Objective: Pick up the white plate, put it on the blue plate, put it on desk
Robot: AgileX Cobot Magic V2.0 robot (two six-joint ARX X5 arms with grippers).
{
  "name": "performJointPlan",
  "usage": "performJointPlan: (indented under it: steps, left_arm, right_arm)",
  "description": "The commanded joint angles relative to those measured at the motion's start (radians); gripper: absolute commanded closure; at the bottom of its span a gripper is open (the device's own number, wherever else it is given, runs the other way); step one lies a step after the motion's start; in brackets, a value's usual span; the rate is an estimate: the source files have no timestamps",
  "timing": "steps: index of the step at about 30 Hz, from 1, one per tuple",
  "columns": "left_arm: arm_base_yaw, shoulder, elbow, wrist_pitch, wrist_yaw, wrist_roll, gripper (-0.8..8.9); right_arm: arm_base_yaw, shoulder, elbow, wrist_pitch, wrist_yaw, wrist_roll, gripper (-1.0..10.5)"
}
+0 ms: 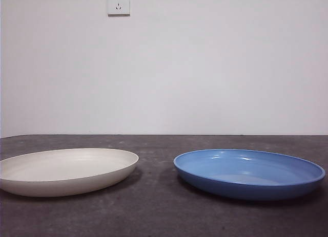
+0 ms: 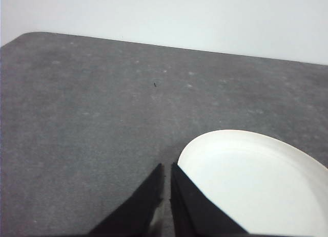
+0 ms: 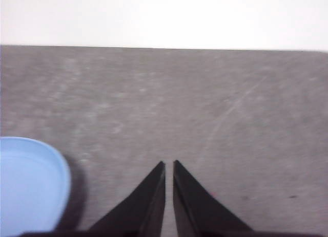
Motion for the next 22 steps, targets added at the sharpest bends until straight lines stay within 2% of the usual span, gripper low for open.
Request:
performJointPlan:
  steps: [1, 4, 6, 9, 12, 22]
  left_arm:
    - [-0.003, 0.0, 0.005, 0.046, 0.005, -0.1, 7.97]
    - [-0.003, 0.006, 0.046, 0.066, 0.004, -0.139, 7.98]
    - [-0.003, 0.024, 0.085, 0.063, 0.005, -0.143, 7.97]
    - [-0.003, 0.075, 0.147, 0.055, 0.005, -0.164, 7.98]
    - [-0.006, 0.151, 0.223, 0.049, 0.017, -0.164, 7.98]
    - [-0.051, 0.459, 0.555, -0.048, 0.127, -0.16, 7.98]
  right_arm:
    - [-0.001, -0.002, -0.004, 0.01, -0.029, 0.114, 9.3]
    - [-0.001, -0.002, 0.006, 0.018, -0.029, 0.202, 9.3]
    - [0.0, -0.001, 0.027, 0.042, -0.033, 0.297, 9.3]
    - [0.0, 0.005, 0.08, 0.047, -0.034, 0.36, 9.3]
    - [0.0, 0.038, 0.149, 0.032, -0.044, 0.388, 9.4]
    - [0.0, 0.306, 0.454, -0.09, -0.247, 0.376, 9.4]
